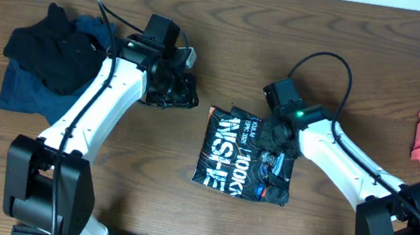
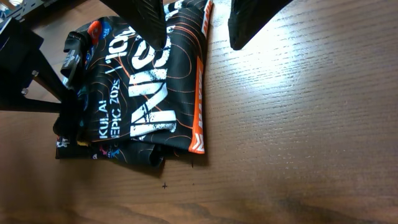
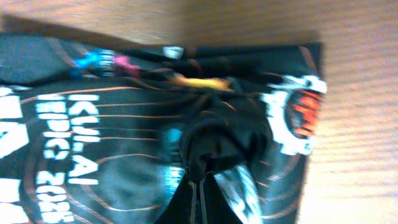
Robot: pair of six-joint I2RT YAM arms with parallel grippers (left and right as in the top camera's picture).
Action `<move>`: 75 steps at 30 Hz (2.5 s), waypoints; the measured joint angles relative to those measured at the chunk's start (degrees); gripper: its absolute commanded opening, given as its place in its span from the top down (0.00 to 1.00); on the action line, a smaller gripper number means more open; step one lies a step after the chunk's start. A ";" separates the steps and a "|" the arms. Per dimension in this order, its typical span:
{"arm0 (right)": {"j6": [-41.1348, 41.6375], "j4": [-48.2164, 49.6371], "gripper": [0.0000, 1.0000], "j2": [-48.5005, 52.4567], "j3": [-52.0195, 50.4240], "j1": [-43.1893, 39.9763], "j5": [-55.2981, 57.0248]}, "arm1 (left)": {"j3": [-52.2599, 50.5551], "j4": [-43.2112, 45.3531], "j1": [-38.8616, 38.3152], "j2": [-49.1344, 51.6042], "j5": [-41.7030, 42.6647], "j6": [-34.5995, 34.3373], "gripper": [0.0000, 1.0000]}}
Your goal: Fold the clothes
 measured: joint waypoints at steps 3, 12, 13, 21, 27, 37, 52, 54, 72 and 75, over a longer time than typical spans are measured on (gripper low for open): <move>0.48 -2.51 0.99 -0.20 0.00 -2.34 0.70 | 0.00 -0.09 0.00 0.00 0.00 0.15 0.64; -2.64 -6.05 0.57 -4.44 -0.04 -13.40 2.71 | 0.00 -0.11 0.00 0.00 0.00 0.35 0.64; -3.02 -6.14 0.54 -4.44 -0.04 -13.64 2.84 | 0.00 -0.11 0.00 0.00 0.00 0.35 0.60; -7.56 -8.79 0.58 -4.44 -0.04 -13.81 0.15 | -0.63 -1.01 -1.16 0.00 0.00 2.71 0.42; -13.60 -10.19 0.58 -4.44 -0.04 -12.15 -5.38 | -5.49 -0.20 -4.17 0.00 0.04 7.13 0.30; -17.44 -10.86 0.57 -4.44 -0.04 -12.04 -7.50 | -14.27 9.81 -4.79 2.97 6.88 12.20 0.30; -18.60 -11.02 0.57 -4.44 -0.04 -12.04 -7.58 | -17.57 22.34 -12.92 9.77 19.56 15.43 0.29; -18.60 -11.04 0.57 -4.44 -0.04 -12.04 -7.58 | -17.55 24.00 -13.73 10.23 20.39 15.41 0.29; -18.62 -11.96 0.58 -4.44 -0.04 -12.04 -7.58 | -17.18 30.53 -16.26 11.45 19.63 9.77 0.30; -18.62 -11.98 0.58 -4.44 -0.04 -12.04 -7.58 | -17.14 31.54 -16.35 11.45 18.36 4.98 0.45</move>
